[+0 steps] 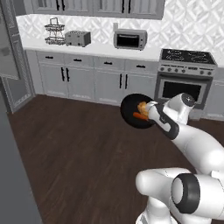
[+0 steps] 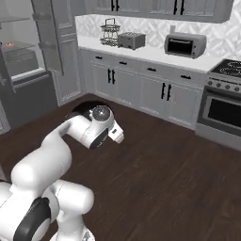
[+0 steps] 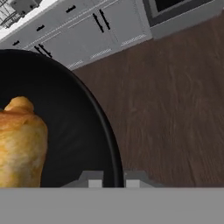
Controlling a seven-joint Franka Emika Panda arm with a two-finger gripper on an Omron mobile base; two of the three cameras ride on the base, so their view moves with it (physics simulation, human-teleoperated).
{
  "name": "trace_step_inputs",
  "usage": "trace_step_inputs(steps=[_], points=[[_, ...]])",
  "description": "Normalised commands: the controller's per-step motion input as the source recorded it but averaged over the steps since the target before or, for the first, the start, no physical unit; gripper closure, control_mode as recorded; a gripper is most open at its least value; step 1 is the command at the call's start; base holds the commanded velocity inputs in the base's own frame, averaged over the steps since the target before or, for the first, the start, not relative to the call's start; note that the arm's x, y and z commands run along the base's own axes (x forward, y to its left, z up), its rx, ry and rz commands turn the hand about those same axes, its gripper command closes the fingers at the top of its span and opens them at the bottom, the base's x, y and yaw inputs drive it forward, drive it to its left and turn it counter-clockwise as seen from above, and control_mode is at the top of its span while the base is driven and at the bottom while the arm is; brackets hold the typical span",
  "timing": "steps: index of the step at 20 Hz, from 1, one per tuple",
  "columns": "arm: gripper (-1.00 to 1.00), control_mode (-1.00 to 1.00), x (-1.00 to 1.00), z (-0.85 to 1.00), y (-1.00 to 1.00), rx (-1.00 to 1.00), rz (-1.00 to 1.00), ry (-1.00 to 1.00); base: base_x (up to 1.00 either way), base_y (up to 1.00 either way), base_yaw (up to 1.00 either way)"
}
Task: Pick the chicken drumstick and carrot from their plates and place them in the bowl. Then put the bowl in the fridge.
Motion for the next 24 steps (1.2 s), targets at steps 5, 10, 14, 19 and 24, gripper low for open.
trace_step_inputs(steps=[5, 10, 14, 19, 24], points=[[1.0, 1.0, 0.0, 0.0, 0.0, 0.0, 0.0, 0.0, 1.0, -0.09, 0.38], [1.0, 1.0, 0.0, 0.0, 0.0, 0.0, 0.0, 0.0, 1.0, 0.0, 0.49], [1.0, 1.0, 0.0, 0.0, 0.0, 0.0, 0.0, 0.0, 1.0, 0.0, 0.48], [1.0, 1.0, 0.0, 0.0, 0.0, 0.0, 0.0, 0.0, 1.0, 0.0, 0.46], [1.0, 1.0, 0.0, 0.0, 0.0, 0.0, 0.0, 0.0, 1.0, 0.0, 0.45]])
